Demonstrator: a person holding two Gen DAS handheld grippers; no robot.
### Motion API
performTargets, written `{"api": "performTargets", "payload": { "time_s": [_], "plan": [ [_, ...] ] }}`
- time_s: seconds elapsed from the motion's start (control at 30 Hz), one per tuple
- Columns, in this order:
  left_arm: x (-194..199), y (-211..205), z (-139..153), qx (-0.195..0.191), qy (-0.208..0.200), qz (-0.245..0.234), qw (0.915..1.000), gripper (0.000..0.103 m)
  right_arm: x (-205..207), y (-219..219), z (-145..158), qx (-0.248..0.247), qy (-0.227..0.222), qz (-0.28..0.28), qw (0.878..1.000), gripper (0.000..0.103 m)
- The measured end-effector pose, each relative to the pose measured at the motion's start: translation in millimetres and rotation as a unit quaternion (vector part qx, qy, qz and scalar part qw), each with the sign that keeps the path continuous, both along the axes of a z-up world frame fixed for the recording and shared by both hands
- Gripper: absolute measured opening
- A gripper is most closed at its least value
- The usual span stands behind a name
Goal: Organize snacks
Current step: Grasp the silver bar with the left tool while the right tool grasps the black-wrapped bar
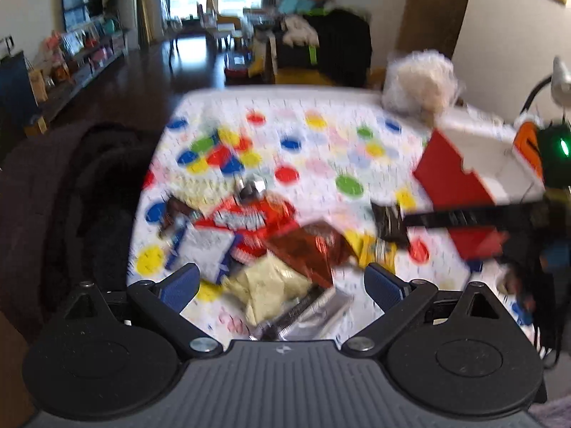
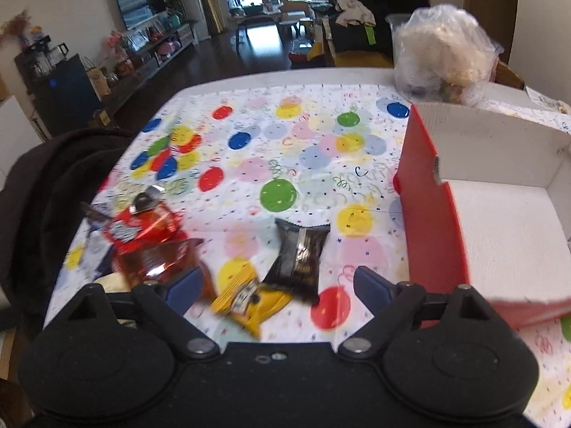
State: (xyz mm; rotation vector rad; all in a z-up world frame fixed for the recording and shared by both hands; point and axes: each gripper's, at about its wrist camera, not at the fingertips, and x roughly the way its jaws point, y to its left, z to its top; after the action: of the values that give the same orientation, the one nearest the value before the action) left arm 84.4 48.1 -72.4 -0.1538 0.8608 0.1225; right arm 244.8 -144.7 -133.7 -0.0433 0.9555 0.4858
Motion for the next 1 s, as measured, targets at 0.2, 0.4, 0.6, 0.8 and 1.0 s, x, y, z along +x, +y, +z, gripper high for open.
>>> {"api": "performTargets", "payload": {
  "time_s": [0.2, 0.4, 0.6, 0.8, 1.0],
  "plan": [
    [15, -36, -35, 0.041, 0.04, -0.075, 0.9955, 0.097, 25, 8, -27, -0.008, 0.025, -0.006, 1.0, 0.078],
    [26, -35, -52, 0.051, 0.057, -0.088, 0.9932, 0.074, 42, 15, -40, -0.021, 0.025, 0.001, 0.999, 0.071],
    [37, -31, -73, 0.047, 0.098, -0.101, 0.9889, 0.065, 51, 21, -50, -0.029, 0.035, 0.007, 0.999, 0.056],
    [48, -31, -83, 0.043, 0.117, -0.107, 0.9864, 0.064, 53, 27, -56, -0.042, 0.037, 0.022, 0.998, 0.049],
    [55, -31, -91, 0.038, 0.13, -0.105, 0.9852, 0.058, 50, 32, -57, -0.054, 0.026, 0.034, 0.998, 0.037]
  ]
}}
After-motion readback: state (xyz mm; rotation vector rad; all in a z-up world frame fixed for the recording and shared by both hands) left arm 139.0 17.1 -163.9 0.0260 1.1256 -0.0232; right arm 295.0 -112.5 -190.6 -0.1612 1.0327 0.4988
